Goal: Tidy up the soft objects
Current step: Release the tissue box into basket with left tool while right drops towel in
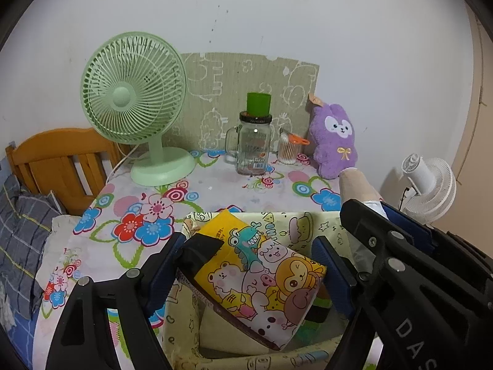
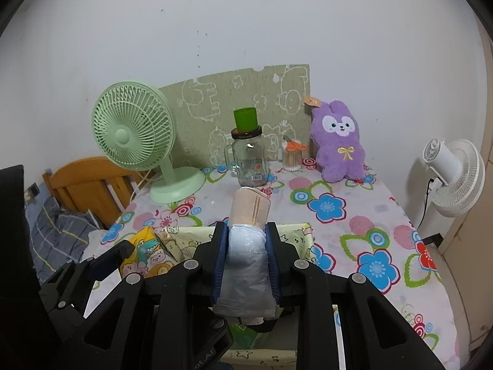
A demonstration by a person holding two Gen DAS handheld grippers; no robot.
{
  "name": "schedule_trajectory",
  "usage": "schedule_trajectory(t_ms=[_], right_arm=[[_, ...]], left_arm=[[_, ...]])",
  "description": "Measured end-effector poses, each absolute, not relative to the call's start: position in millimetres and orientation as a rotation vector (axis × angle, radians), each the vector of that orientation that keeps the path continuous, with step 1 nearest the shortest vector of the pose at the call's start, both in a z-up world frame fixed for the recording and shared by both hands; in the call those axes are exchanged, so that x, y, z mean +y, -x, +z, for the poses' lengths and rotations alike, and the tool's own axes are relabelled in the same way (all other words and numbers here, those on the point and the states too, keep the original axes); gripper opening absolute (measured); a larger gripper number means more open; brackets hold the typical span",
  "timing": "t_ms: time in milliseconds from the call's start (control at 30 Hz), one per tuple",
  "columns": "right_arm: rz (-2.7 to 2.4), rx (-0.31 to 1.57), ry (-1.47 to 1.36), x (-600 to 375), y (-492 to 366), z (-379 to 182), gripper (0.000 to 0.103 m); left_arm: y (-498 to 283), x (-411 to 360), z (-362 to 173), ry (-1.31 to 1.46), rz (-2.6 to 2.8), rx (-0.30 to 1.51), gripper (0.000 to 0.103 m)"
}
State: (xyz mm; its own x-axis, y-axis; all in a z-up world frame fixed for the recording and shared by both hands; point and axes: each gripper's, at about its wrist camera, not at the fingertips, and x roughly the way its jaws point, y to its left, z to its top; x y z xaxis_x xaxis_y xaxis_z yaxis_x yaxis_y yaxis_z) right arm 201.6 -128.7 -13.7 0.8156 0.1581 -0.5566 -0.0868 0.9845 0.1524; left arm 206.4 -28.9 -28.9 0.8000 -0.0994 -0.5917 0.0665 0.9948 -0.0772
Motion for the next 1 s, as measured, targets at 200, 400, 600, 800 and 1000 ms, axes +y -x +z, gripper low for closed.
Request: schedule_trajectory(t_ms=[200, 400, 600, 800, 1000], right_arm=[[0.141, 0.655, -0.128, -127, -216, -28, 0.028], [0.154, 0.693, -0.132, -123, -226, -40, 0.028], [0.202, 0.704, -0.145, -118, -232, -44, 0.027], [0.236, 0.731, -0.138, -108, -240, -51, 0.028], [0.250, 0.722, -0.140, -105, -239, -50, 0.055]], left_arm=[[-221, -29, -43, 0.038, -0.105, 0.697, 0.086], [-228, -26, -53, 0.036, -0.114, 0.732, 0.090], [-222, -22, -51, 0.014, -0.128, 0.751, 0.096], [-223, -15, -53, -0.006, -0.099, 0.757, 0.096], [-222, -12, -53, 0.002, -0.101, 0.753, 0.096]])
